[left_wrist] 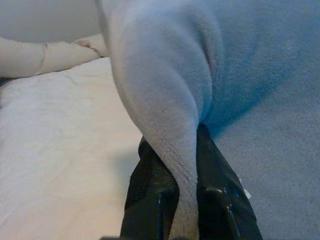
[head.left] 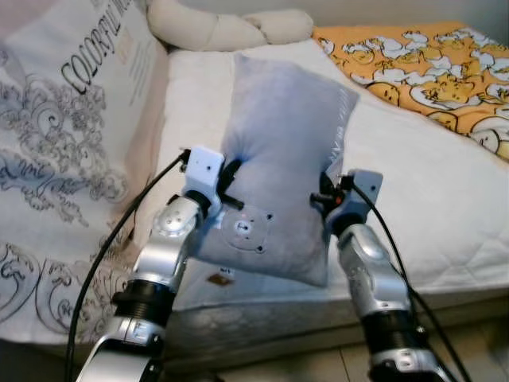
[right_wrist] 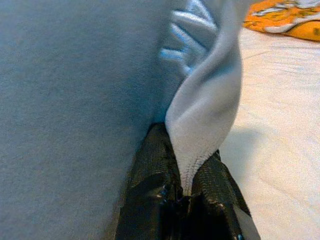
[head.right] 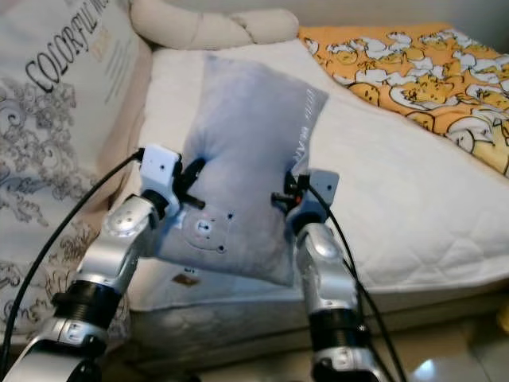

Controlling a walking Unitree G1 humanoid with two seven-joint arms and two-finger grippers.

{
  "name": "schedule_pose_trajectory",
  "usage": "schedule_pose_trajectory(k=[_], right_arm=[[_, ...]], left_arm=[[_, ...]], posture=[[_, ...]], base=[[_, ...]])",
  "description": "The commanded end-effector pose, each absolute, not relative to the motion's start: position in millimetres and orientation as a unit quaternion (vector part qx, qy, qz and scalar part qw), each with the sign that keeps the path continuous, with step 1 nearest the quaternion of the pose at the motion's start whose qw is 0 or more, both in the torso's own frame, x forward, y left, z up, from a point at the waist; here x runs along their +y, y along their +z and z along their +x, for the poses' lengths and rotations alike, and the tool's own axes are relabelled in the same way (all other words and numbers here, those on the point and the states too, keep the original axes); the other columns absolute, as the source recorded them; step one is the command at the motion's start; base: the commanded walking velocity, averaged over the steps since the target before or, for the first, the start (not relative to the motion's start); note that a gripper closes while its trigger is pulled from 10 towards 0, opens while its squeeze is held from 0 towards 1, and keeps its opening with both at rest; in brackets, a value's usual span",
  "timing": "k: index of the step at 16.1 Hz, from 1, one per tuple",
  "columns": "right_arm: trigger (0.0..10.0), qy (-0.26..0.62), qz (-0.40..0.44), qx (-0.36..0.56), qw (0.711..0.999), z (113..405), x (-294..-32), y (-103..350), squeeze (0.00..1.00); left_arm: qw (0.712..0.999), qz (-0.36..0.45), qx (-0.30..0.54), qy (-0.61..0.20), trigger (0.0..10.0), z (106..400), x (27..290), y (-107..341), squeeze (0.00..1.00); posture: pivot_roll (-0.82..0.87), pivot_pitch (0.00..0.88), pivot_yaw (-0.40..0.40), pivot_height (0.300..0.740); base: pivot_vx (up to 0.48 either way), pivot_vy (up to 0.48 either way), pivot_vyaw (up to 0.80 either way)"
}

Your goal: Clean up the room

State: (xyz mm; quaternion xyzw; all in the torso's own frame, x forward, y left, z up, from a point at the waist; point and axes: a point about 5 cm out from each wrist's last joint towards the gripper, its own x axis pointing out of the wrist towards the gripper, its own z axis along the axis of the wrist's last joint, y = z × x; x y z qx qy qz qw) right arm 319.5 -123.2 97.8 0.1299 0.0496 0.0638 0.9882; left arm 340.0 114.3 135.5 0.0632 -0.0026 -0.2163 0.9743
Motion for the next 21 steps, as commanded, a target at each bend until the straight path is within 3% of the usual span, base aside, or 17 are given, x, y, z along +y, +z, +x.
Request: schedule_pose_trajectory(k=[1,4,12,13,14,18,21], right_arm=[[10.0,0.105,0.119,0.043,0.986,321,-106,105,0.00],[10.0,0.131,0.123,0.065,0.982,320,-100,98,0.00],[10.0,0.131,0.113,0.118,0.978,315,-106,82,0.00],[10.0,0.116,0.118,0.124,0.978,315,-110,79,0.69],[10.0,0.097,0.118,0.130,0.980,315,-116,76,1.00],[10.0,0.106,0.068,0.149,0.981,315,-130,71,1.00],[10.0,0.176,0.035,0.158,0.971,307,-135,70,1.00]], left_arm=[[0.977,0.068,-0.015,-0.202,10.0,343,121,142,0.00],[0.977,0.071,-0.016,-0.199,10.0,342,124,142,0.00],[0.971,0.117,-0.004,-0.210,10.0,346,126,139,0.00],[0.970,0.123,-0.001,-0.208,10.0,348,127,139,0.00],[0.969,0.140,0.004,-0.202,10.0,352,128,139,0.00],[0.963,0.220,0.032,-0.151,10.0,375,149,141,0.00],[0.950,0.269,0.037,-0.155,10.0,388,153,150,0.00]], posture=[[0.07,0.000,0.021,0.740],[0.08,0.000,0.017,0.740],[0.07,0.000,0.040,0.740],[0.06,0.000,0.042,0.740],[0.06,0.000,0.044,0.740],[0.06,0.000,0.043,0.740],[0.05,0.000,0.041,0.740]], base=[[0.341,0.000,0.80],[0.345,0.000,0.80],[0.082,0.000,0.00],[0.000,0.000,0.00],[0.000,0.000,0.00],[0.000,0.000,0.00],[0.000,0.000,0.00]])
